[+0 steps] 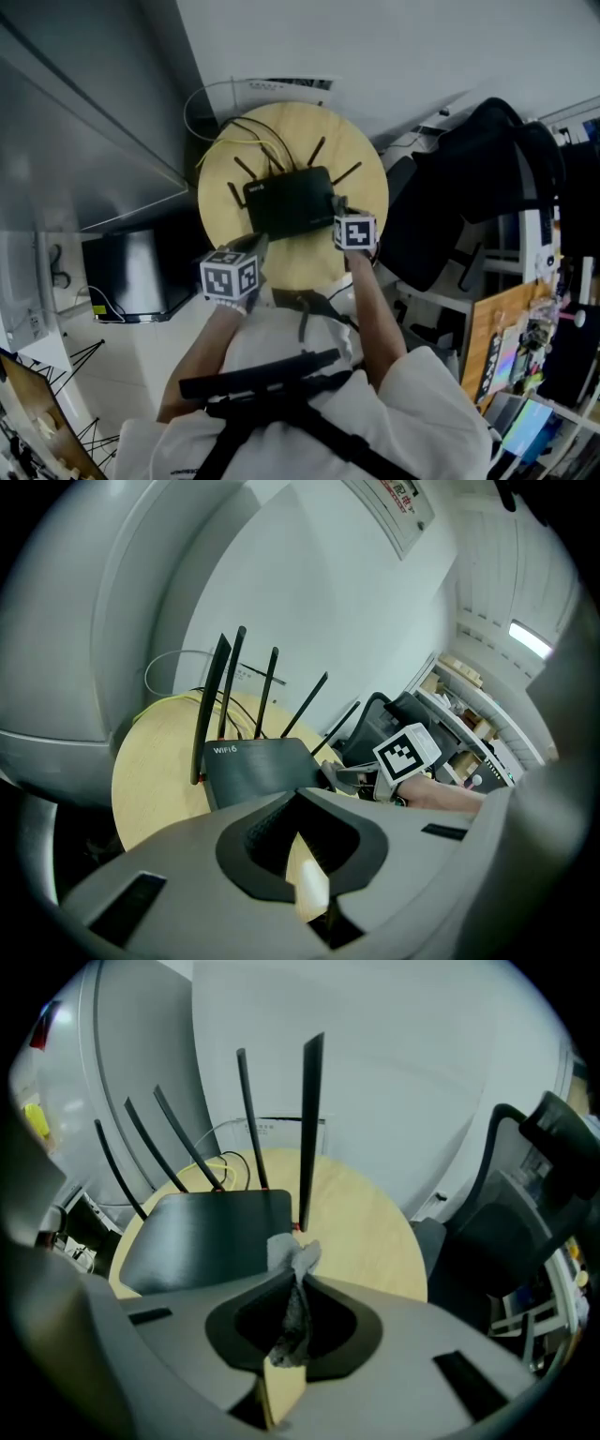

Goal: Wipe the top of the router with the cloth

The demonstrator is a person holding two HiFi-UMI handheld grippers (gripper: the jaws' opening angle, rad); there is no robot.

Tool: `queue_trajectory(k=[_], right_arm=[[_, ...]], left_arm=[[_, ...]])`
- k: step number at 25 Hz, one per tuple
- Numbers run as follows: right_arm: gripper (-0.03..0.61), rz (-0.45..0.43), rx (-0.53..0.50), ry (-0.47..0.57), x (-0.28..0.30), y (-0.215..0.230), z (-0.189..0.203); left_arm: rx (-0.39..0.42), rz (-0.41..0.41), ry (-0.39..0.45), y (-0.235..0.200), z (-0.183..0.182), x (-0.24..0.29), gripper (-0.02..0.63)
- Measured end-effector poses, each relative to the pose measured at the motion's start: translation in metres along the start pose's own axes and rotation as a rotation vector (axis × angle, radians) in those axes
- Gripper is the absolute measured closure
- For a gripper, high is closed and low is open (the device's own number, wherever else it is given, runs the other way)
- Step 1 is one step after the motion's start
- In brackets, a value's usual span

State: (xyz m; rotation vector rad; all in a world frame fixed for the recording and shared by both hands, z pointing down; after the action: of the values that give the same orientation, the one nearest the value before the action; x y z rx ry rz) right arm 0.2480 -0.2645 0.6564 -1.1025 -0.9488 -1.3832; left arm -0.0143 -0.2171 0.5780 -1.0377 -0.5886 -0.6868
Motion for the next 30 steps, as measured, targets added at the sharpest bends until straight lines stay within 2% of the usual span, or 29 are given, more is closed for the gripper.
queue_trajectory(k=[6, 18, 30], right_arm=[[0.538, -0.075, -0.022, -0.027, 0.006, -0.031, 0.018], [0.538, -0.264, -0.161, -0.015, -0.003, -0.145, 0.022], [0.538, -0.339, -0.289, -0.036, -0.006, -0.217, 0.034]], left_arm=[[-0.019, -0.028, 0.004, -0.009, 0.006, -0.007, 0.617], [-0.047, -0.057, 0.014, -0.023, 0.025, -0.028, 0.617], [-0.061, -0.088, 0.034, -0.034, 0.037, -0.048, 0.617]])
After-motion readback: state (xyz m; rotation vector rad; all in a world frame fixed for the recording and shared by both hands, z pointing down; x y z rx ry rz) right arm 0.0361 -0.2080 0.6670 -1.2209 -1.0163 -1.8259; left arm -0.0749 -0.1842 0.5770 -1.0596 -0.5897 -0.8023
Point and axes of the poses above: the fingertips, and each gripper's own axes: x forward along the fingers, y to its right, z out of its underside, the point moved 5 cm from there along -x, backward along the fingers, and after that the axes turned 13 degrees about -y, right-handed, at the moved point
